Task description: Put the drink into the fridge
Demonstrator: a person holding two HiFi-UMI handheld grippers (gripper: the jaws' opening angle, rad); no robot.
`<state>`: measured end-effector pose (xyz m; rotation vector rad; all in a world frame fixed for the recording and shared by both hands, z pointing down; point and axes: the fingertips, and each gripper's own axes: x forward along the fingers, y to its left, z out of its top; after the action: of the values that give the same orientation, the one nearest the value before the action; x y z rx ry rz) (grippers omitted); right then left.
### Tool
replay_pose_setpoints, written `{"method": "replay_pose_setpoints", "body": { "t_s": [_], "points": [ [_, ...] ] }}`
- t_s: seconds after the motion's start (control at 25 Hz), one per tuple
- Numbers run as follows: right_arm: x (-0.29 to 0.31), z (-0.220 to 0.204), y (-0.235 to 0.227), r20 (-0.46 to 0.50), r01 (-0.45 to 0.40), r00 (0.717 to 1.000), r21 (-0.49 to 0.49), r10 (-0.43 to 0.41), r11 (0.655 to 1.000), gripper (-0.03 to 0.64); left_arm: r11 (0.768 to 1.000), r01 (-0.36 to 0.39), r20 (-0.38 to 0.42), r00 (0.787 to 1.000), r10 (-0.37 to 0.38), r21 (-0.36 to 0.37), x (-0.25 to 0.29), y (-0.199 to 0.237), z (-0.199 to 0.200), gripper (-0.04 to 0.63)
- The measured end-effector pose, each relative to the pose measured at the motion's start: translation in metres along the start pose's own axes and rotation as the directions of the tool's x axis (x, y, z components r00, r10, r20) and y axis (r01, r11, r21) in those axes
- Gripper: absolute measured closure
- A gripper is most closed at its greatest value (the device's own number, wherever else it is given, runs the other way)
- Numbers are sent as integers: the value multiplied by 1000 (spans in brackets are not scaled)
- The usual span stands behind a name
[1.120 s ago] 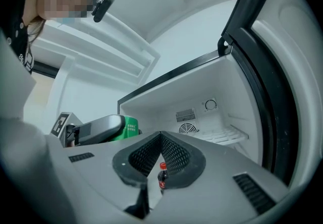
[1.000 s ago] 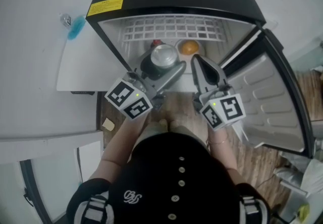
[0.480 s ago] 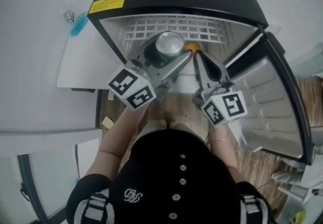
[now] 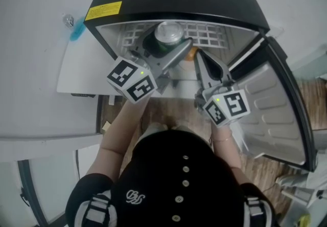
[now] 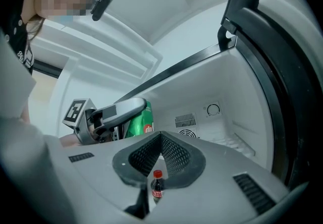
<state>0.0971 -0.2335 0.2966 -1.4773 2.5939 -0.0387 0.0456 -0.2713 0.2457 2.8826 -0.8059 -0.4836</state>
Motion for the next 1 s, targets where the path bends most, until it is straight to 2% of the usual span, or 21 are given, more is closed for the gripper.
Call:
{"method": "replay_pose_setpoints", "body": {
  "t_s": [0.32,0.76,1.0],
  "points": [
    [7,1,0,-7,-22,1000,-23,22,999,609,998,5,-22,1000,-4,65,19,6,0,250],
    [11,-1,-6,-9,-16,1000,-28,15,999,609,996,-41,-59,997,46,81,29,29,-6,250],
    [16,-5,-2,-26,-37,999,-25,36,999,609,991,-52,-85,994,62,119,37,35,-12,250]
  ]
}}
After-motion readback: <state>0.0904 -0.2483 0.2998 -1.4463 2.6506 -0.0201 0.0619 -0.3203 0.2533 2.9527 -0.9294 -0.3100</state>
